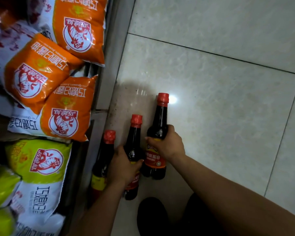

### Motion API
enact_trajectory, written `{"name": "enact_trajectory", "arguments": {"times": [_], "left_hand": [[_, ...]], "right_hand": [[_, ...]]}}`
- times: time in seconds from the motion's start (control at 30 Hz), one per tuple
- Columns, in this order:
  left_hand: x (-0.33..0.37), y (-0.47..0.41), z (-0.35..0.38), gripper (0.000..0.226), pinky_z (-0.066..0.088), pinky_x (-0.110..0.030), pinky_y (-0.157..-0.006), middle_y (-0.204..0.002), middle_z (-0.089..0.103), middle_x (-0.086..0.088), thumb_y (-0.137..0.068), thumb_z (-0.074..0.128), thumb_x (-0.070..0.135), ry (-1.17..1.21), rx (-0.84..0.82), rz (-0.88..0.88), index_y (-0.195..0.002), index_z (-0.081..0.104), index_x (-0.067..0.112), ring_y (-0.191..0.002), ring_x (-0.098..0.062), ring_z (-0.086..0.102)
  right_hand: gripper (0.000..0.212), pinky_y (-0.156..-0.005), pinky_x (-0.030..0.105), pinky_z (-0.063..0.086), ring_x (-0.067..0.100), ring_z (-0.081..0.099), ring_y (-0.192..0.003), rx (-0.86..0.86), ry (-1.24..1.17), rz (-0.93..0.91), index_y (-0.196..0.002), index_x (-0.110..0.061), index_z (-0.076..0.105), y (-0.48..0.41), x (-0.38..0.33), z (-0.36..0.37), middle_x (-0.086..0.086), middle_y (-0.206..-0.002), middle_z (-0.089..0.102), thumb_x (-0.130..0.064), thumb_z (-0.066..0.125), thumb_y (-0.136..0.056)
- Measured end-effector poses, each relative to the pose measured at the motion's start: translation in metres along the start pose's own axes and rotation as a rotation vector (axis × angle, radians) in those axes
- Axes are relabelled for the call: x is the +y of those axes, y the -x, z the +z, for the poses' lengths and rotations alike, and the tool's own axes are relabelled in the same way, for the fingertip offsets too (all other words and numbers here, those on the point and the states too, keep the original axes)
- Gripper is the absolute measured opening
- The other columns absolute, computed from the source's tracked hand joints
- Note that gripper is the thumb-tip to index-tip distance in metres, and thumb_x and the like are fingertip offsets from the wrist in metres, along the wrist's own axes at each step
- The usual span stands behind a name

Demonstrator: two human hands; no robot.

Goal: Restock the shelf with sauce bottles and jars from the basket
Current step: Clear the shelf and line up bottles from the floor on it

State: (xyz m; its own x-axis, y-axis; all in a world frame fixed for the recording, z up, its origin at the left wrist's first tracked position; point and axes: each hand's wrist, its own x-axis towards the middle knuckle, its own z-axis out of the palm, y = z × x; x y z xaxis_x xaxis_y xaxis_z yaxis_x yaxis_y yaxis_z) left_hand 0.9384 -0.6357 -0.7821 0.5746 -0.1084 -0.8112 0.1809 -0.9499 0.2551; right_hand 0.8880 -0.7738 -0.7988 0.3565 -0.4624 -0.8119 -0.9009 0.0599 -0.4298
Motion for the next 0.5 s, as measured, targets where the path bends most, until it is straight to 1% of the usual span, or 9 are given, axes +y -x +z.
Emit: {"name": "enact_trajectory", "arguments": {"times": [0.1,0.23,0.33,0.43,0.5], "left_hand": [[0.000,0.005,0.002,0.062,0.047,-0.038,-0.085,-0.123,0.056,-0.011,-0.074,0.073,0.026,-0.037,0.036,0.045,-0.125,0.040,0.012,-0.110,-0.030,0.056],[0.004,0.016,-0.003,0.060,0.048,-0.037,-0.082,-0.118,0.060,-0.010,-0.072,0.075,0.026,-0.016,0.071,0.109,-0.122,0.044,0.014,-0.105,-0.029,0.058],[0.014,0.033,-0.013,0.058,0.042,-0.030,-0.076,-0.115,0.062,-0.008,-0.071,0.075,0.026,0.052,0.082,0.141,-0.121,0.045,0.017,-0.103,-0.028,0.058],[0.027,0.054,-0.027,0.060,0.043,-0.030,-0.080,-0.117,0.060,-0.003,-0.072,0.075,0.025,0.130,0.046,0.176,-0.123,0.044,0.021,-0.104,-0.023,0.057],[0.036,0.072,-0.039,0.060,0.043,-0.029,-0.079,-0.112,0.060,0.003,-0.071,0.076,0.025,0.160,0.028,0.221,-0.123,0.045,0.023,-0.098,-0.016,0.055]], "right_hand": [[0.066,-0.077,0.035,0.053,0.024,0.061,-0.100,-0.002,-0.013,-0.018,-0.124,-0.019,0.043,0.003,0.008,-0.008,0.004,-0.115,0.061,-0.042,0.075,-0.070],[0.060,-0.078,0.033,0.054,0.020,0.064,-0.092,-0.038,-0.094,-0.018,-0.120,-0.022,0.048,0.019,0.023,-0.027,0.001,-0.110,0.064,-0.043,0.074,-0.070],[0.055,-0.068,0.024,0.051,0.013,0.063,-0.081,-0.033,-0.173,0.008,-0.116,-0.025,0.049,0.042,0.029,-0.041,-0.003,-0.103,0.063,-0.042,0.074,-0.070],[0.056,-0.059,0.016,0.046,0.004,0.060,-0.073,-0.033,-0.199,0.003,-0.118,-0.025,0.049,0.069,0.025,-0.056,-0.007,-0.097,0.061,-0.039,0.075,-0.071],[0.058,-0.058,0.014,0.044,0.000,0.058,-0.071,-0.032,-0.203,-0.012,-0.120,-0.026,0.048,0.088,0.019,-0.069,-0.009,-0.095,0.060,-0.039,0.076,-0.069]]}}
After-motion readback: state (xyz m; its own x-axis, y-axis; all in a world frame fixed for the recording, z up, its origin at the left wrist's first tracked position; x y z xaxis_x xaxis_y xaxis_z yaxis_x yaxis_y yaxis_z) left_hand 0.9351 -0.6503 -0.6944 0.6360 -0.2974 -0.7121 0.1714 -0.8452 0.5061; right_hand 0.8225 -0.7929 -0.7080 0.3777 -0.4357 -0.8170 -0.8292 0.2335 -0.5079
